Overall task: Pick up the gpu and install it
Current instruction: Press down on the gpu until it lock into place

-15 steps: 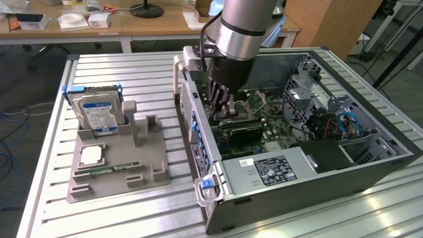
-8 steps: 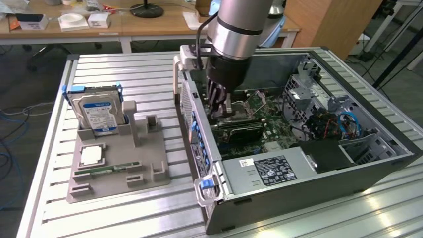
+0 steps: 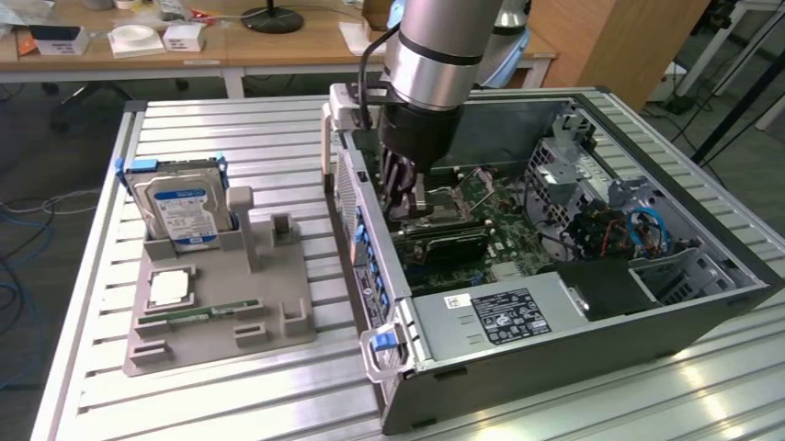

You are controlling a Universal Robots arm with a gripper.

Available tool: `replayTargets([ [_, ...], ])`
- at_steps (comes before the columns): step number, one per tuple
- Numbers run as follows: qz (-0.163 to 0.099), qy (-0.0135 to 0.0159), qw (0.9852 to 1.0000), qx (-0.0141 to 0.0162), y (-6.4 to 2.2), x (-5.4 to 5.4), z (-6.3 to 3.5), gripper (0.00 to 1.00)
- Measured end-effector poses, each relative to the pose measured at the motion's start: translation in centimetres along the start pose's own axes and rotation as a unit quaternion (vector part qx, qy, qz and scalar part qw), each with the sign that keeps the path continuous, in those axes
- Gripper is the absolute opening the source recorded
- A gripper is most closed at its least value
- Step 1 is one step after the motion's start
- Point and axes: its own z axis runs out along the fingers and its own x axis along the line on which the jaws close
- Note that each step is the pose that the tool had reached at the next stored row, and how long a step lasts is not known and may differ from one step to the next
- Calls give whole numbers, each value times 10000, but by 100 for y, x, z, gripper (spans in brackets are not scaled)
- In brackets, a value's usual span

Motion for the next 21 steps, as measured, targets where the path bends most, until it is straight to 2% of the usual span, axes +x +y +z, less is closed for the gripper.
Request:
replayTargets([
  [10, 0, 1, 10000, -27, -1, 2, -60, 11],
  [21, 31, -1, 10000, -29, 53, 5, -58, 11],
])
